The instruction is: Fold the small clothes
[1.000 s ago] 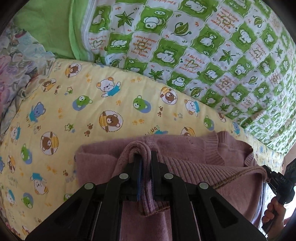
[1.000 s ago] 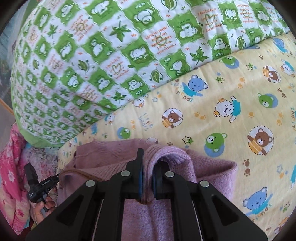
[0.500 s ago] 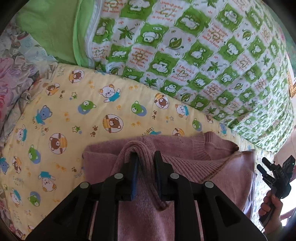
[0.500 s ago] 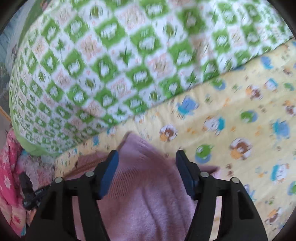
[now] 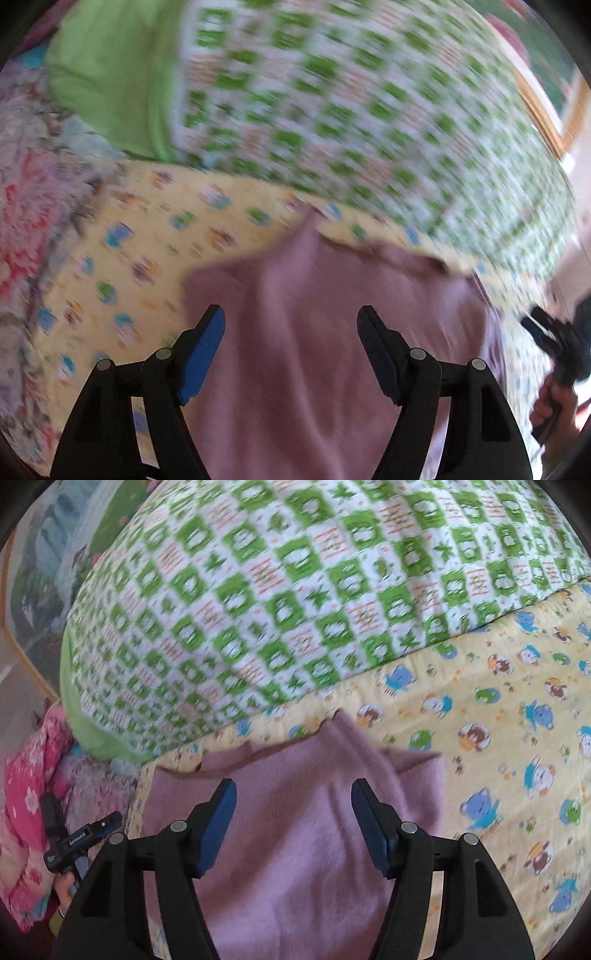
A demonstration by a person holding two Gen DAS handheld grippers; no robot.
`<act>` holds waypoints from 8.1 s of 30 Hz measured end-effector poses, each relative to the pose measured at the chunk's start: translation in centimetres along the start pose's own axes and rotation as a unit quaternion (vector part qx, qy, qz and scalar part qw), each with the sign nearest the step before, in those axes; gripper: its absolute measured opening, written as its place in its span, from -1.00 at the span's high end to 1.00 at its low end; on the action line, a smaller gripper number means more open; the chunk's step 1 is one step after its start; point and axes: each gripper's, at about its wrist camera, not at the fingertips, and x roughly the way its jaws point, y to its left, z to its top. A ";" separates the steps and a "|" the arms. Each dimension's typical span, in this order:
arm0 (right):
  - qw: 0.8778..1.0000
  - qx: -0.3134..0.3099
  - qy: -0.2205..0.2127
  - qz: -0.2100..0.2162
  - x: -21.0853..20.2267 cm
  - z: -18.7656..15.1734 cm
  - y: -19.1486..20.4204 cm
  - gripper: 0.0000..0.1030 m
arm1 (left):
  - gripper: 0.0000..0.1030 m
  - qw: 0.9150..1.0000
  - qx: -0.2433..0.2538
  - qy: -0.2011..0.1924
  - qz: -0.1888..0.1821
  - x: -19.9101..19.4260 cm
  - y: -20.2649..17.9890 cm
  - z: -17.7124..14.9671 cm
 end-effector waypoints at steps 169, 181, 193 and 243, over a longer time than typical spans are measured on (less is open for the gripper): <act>0.994 0.012 0.094 0.059 0.3 1.5 -2.4 0.70 | -0.58 0.974 -0.053 0.149 -0.164 7.8 -11.2 -6.2; 0.994 0.039 0.103 -0.010 3.1 -1.5 -8.1 0.37 | -0.60 0.969 -0.026 0.197 -0.147 11.7 -13.5 -8.4; 0.992 -0.050 0.116 0.004 -4.6 -7.3 -2.5 0.11 | -0.59 0.966 -0.032 0.204 -0.155 9.4 -12.3 -10.4; 0.993 0.070 0.093 0.000 0.1 -3.7 -7.2 -0.43 | -0.60 0.972 -0.014 0.200 -0.123 11.6 -14.5 -6.1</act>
